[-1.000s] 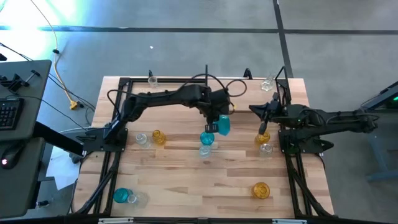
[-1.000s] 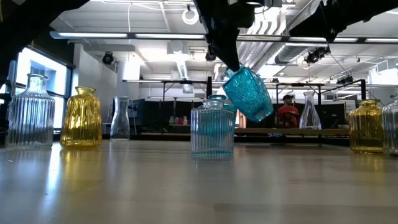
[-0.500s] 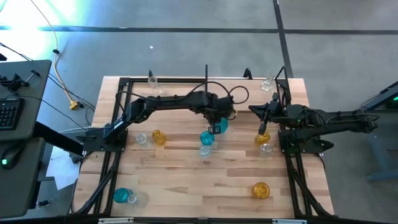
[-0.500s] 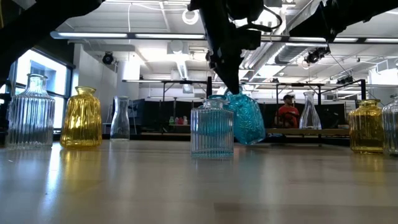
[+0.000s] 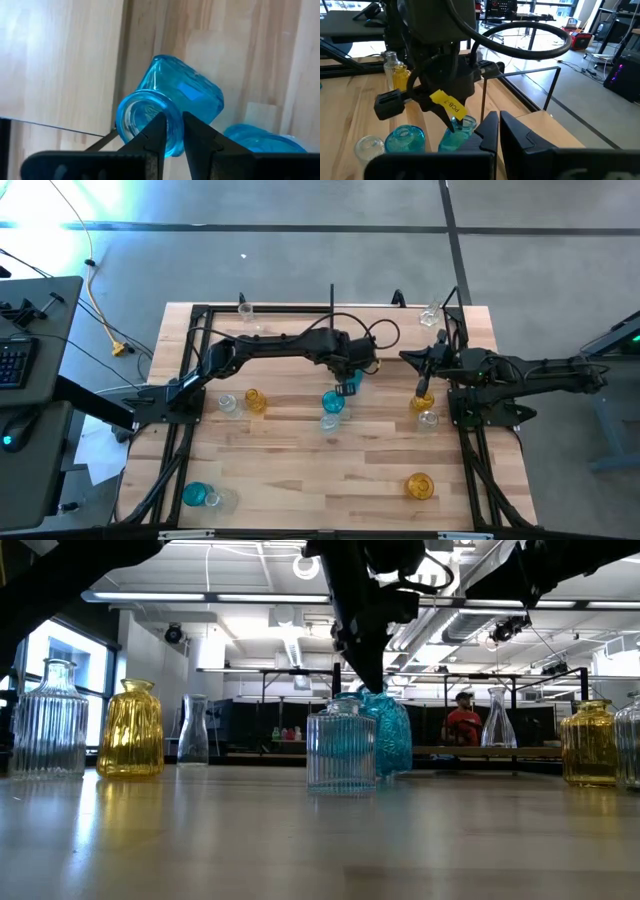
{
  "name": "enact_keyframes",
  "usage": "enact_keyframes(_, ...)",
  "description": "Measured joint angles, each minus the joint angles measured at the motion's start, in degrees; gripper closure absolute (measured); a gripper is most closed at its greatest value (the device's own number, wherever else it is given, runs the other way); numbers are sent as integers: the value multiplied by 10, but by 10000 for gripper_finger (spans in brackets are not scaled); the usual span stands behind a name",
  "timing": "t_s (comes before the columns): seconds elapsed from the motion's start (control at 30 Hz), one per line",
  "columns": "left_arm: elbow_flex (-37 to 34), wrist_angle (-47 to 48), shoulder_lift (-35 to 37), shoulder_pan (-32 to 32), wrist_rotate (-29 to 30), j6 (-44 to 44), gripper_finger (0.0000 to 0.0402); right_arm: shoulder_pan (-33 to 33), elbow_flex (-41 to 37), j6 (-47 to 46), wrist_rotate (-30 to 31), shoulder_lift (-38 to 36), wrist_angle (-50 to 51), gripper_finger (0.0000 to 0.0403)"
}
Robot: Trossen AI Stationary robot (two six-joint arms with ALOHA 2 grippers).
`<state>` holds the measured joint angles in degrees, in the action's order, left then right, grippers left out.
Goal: Sort vases onto shelf
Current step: Put the top blue vase on the shelf
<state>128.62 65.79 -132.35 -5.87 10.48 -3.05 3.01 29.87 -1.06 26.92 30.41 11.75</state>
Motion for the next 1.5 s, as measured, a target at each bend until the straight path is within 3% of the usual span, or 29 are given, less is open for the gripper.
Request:
enact_keyframes(0.27,0,0,0,0,-9,5,350,0,0,0,-1,0,5,403)
enact_keyframes(0.77,0,-10,1,11,-10,9,287,0,0,-4,-2,0,21,403)
enact_keyframes(1.2,1,-40,2,11,-9,4,284,0,0,-4,-2,0,24,403)
enact_keyframes(1.5,47,-47,6,11,-42,-9,285,0,0,-4,-2,0,24,403)
